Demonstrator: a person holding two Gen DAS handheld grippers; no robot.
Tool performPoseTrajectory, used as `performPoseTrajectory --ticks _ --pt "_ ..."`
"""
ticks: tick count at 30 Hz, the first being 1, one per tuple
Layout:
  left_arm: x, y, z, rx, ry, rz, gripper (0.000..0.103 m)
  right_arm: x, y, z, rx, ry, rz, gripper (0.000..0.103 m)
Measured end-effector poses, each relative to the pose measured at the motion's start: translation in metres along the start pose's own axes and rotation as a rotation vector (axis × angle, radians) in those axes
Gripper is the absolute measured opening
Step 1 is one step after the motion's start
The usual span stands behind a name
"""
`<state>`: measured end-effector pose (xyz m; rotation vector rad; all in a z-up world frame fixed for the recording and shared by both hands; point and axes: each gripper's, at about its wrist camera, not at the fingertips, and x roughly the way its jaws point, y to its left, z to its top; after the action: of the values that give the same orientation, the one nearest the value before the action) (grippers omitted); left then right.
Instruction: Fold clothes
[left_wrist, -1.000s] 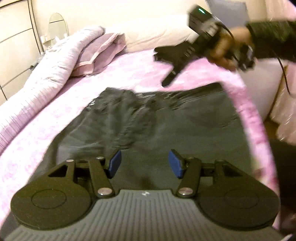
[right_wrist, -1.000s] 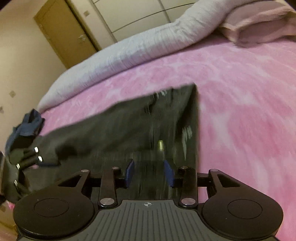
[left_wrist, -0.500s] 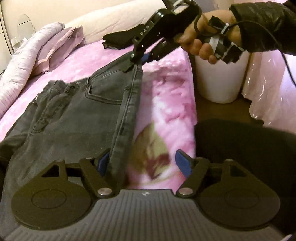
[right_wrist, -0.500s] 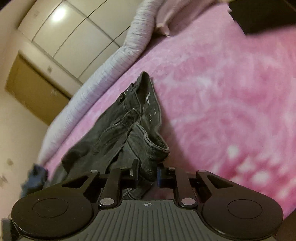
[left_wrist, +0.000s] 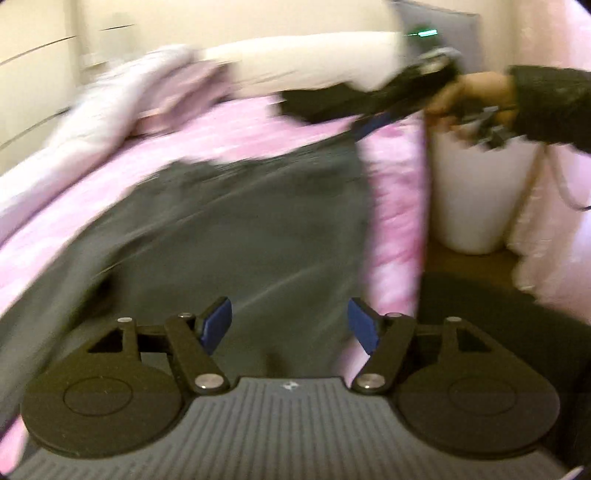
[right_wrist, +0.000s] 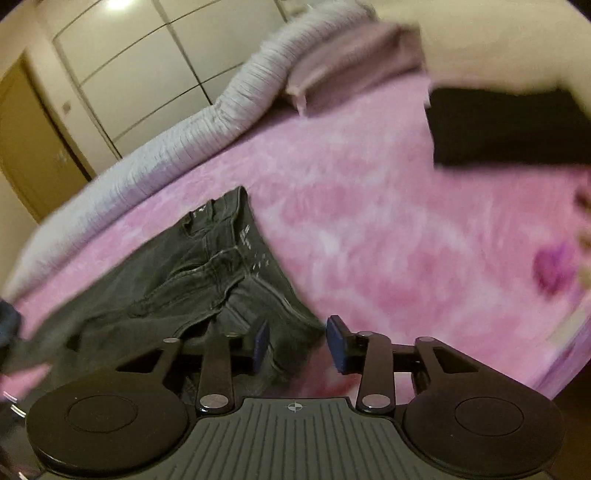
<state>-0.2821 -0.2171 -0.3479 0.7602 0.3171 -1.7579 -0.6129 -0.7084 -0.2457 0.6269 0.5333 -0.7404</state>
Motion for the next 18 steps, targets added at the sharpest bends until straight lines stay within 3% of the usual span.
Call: performPoseTrajectory --ticks 4,8,11,14,18 --pt "-0.06 0.039 -0.064 -0.001 0.141 0.273 0.067 -0.002 0.047 -0.008 -0.21 -0.056 -0.107 0.041" --pt "-0.124 0.056 -0.13 0.069 0.331 0.459 0.067 -0.003 0.098 -0.037 -0.425 -0.055 -0.021 0.044" --pt "-0.165 0.059 -0.175 0.126 0.444 0.538 0.068 0.002 0.138 -0.068 -0.607 -0.008 0.046 0.046" --pt "-0.19 0.06 -0.208 0.167 0.526 0.57 0.07 0.007 0.175 -0.104 -0.783 0.038 0.09 0.047" --pt "-0.207 0.058 -0.232 0.244 0.547 0.6 0.071 0.008 0.211 -0.151 -1.026 0.071 0.138 0.048"
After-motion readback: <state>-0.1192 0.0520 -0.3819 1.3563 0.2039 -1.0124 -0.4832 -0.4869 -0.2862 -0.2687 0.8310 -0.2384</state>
